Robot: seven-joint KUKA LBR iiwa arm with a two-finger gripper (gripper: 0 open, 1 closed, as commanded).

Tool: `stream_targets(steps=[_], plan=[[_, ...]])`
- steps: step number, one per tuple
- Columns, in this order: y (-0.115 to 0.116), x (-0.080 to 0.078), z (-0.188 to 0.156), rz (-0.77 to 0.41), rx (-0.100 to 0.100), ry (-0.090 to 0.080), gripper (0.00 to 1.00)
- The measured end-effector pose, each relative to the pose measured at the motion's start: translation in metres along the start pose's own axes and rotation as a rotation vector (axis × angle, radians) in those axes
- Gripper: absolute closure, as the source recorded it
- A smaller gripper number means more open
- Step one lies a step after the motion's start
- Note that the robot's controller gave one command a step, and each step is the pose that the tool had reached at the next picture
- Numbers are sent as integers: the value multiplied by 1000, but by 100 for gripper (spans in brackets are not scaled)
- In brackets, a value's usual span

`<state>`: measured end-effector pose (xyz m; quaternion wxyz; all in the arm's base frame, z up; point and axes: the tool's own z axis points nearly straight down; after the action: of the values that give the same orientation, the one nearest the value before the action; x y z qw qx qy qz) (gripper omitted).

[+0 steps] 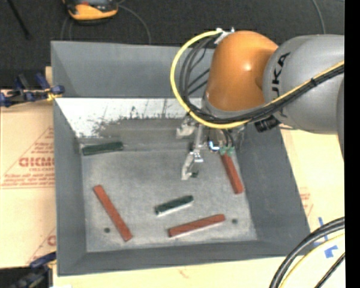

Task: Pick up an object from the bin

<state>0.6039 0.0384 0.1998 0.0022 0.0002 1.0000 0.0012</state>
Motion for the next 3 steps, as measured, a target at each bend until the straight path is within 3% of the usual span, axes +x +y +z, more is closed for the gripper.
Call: stream_targets(steps=[1, 2, 3], plan=[[0, 0, 0, 0, 0, 0, 0], [-1, 22, 38, -93, 4, -3, 0], [-16, 38, 95, -138, 2, -3, 0]])
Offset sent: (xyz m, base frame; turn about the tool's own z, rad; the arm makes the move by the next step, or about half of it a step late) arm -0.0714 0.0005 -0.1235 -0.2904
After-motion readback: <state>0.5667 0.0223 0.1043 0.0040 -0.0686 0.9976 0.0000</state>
